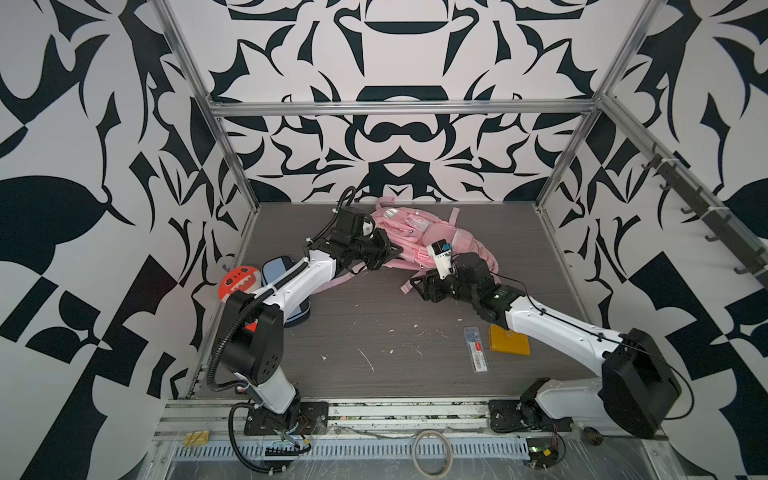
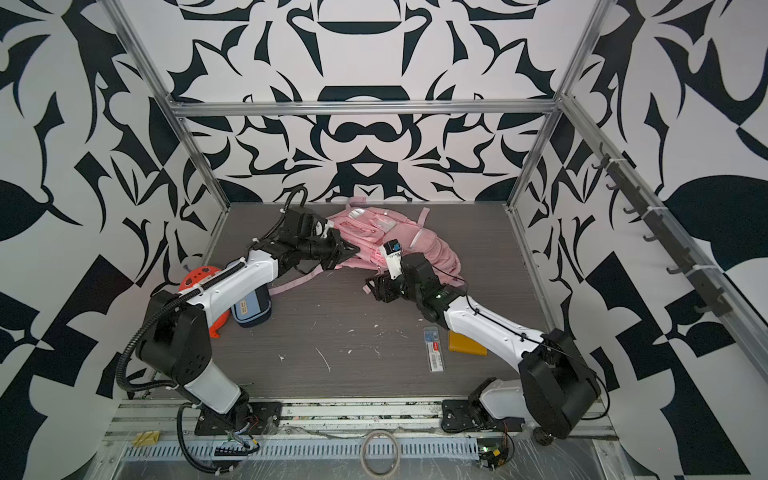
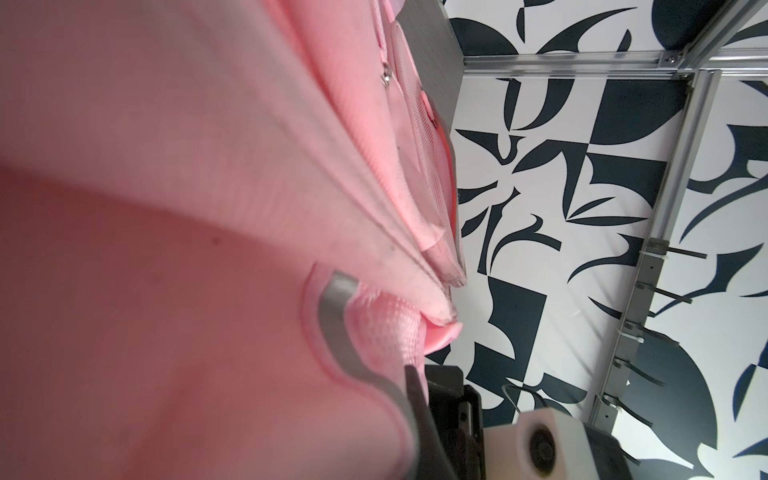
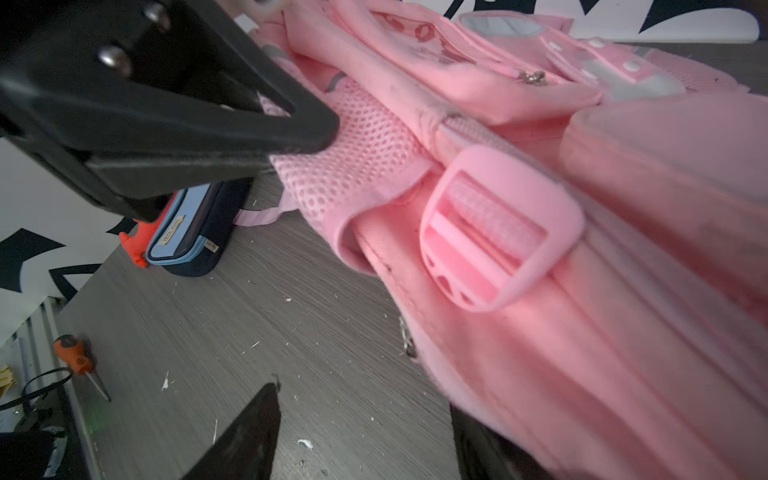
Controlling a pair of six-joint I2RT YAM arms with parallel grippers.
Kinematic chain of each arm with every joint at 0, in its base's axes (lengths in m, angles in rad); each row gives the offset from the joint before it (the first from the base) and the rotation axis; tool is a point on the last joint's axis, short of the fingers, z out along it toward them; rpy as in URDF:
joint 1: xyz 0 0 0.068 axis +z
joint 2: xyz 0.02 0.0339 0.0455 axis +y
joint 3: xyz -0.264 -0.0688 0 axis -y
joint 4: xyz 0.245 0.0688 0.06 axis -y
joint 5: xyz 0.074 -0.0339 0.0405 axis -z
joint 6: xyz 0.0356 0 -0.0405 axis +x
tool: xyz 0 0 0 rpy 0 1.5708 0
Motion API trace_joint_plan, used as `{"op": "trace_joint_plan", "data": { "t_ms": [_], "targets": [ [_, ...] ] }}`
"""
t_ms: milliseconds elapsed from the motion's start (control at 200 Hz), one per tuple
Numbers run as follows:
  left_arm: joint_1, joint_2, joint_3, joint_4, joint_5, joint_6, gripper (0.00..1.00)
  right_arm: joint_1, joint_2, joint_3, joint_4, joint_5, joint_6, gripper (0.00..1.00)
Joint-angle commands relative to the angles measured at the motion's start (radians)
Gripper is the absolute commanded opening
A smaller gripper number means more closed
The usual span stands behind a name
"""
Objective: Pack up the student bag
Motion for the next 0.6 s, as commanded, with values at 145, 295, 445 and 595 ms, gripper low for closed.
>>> {"op": "trace_joint_plan", "data": {
  "t_ms": [145, 295, 445, 595],
  "targets": [
    [-0.010, -0.028, 0.062, 0.070, 0.080, -0.020, 0.00, -0.002, -0.022, -0.023, 0.088, 0.139, 0.064, 0.53],
    [-0.015, -0.043, 0.060, 0.071, 0.080, -0.025, 0.00, -0.004, -0.010, -0.039, 0.137, 0.129, 0.065, 0.43],
    [-0.026, -0.047, 0.067, 0.071, 0.083, -0.026, 0.00, -0.005, 0.029, -0.017, 0.171, 0.101, 0.047, 0.44],
    [-0.031, -0.053, 0.067, 0.070, 0.084, -0.029, 0.00, -0.017, 0.061, 0.020, 0.185, 0.083, 0.018, 0.41]
  ]
}}
